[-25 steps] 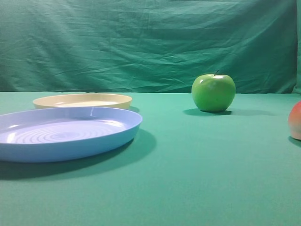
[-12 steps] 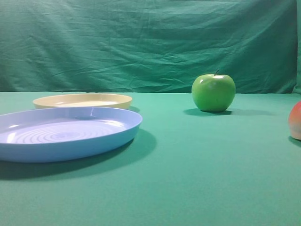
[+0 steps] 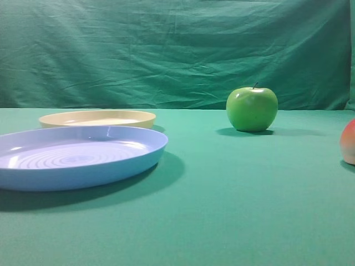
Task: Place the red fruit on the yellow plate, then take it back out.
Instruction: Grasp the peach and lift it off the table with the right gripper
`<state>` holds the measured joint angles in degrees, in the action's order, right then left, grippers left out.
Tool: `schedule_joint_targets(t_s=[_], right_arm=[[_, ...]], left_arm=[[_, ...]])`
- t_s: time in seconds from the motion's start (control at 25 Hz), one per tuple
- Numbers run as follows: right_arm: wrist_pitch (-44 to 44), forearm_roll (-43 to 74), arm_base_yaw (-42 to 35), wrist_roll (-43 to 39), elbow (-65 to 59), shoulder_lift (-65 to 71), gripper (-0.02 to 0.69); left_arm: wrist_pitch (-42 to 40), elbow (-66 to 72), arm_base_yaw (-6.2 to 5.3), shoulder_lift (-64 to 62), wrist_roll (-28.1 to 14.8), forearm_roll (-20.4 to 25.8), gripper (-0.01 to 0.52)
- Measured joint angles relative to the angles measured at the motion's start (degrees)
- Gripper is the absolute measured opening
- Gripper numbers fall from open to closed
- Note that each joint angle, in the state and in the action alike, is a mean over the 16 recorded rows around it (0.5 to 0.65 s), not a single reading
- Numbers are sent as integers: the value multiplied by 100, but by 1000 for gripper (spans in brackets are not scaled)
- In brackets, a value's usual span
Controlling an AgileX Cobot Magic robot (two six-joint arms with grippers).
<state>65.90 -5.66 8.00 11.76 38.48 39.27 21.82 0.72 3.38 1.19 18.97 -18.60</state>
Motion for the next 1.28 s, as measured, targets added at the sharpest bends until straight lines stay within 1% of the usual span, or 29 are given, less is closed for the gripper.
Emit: schedule_joint_targets(t_s=[0.12, 0.24, 0.36, 0.68, 0.76, 0.84, 0.92, 1.0, 1.28], right_arm=[[8, 12, 188, 78, 24, 425, 20], [-187, 50, 394, 153, 29, 863, 77], [-511, 102, 598, 208, 30, 1299, 179], [-1519, 62, 852, 279, 109, 2459, 498], [-1733, 31, 867, 283, 160, 2761, 561], [-1923, -1, 875, 286, 225, 3068, 606], [-2090, -33, 878, 288, 307, 3385, 626], [-2228, -64, 881, 290, 405, 3705, 627], [-2481, -176, 901, 300, 786, 4713, 591]], left_arm=[[0, 0, 0, 0, 0, 0, 0], [0, 0, 0, 0, 0, 0, 0], [0, 0, 0, 0, 0, 0, 0], [0, 0, 0, 0, 0, 0, 0], [0, 0, 0, 0, 0, 0, 0], [0, 0, 0, 0, 0, 0, 0], [0, 0, 0, 0, 0, 0, 0], [0, 0, 0, 0, 0, 0, 0], [0, 0, 0, 0, 0, 0, 0]])
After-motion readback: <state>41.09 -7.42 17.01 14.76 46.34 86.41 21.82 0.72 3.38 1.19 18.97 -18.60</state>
